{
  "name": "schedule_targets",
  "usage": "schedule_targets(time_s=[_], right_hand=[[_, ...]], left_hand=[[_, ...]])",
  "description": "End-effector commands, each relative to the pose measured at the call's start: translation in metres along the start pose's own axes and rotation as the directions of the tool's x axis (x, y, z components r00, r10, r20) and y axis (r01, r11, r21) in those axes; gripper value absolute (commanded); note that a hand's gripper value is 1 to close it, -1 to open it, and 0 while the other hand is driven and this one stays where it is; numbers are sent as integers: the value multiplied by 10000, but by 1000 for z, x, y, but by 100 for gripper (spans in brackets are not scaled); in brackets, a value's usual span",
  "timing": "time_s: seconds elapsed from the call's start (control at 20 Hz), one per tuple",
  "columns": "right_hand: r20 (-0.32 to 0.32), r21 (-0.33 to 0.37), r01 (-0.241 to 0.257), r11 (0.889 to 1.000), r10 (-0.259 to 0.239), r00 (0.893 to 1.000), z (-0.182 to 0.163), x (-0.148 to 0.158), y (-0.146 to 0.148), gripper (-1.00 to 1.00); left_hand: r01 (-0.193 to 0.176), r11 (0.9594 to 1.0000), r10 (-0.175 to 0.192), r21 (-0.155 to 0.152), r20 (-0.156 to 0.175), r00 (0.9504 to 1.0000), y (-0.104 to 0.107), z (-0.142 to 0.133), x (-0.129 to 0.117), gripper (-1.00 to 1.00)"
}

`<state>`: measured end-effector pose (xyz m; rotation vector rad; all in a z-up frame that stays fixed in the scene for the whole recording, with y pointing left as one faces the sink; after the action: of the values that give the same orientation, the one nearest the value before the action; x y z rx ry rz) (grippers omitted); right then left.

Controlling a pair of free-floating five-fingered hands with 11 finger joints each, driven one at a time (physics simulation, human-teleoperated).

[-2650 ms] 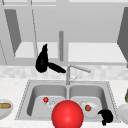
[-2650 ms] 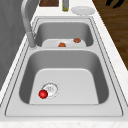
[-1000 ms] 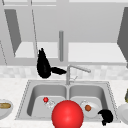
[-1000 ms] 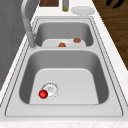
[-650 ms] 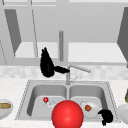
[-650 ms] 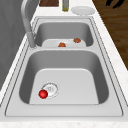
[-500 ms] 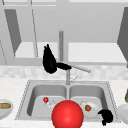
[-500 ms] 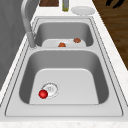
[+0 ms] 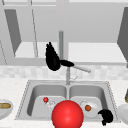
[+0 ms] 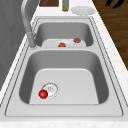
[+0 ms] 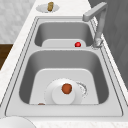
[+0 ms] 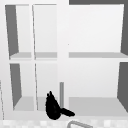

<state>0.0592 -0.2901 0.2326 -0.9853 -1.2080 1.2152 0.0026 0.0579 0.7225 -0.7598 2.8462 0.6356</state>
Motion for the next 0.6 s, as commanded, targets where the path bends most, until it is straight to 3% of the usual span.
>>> schedule_targets(time_s=[0.0, 0.35, 0.55], right_hand=[[0, 0, 0, 10000, 0, 10000, 0, 0, 0, 0], [0, 0, 0, 10000, 0, 10000, 0, 0, 0, 0], [0, 0, 0, 10000, 0, 10000, 0, 0, 0, 0]], left_hand=[[812, 9903, -756, 1124, -533, 9957, -3, 0, 1, -100], [1302, 9843, -1229, 1189, -670, 9902, -7, -1, 3, -100], [1508, 9825, -1409, 1092, -935, 9856, -9, 0, 3, -100]])
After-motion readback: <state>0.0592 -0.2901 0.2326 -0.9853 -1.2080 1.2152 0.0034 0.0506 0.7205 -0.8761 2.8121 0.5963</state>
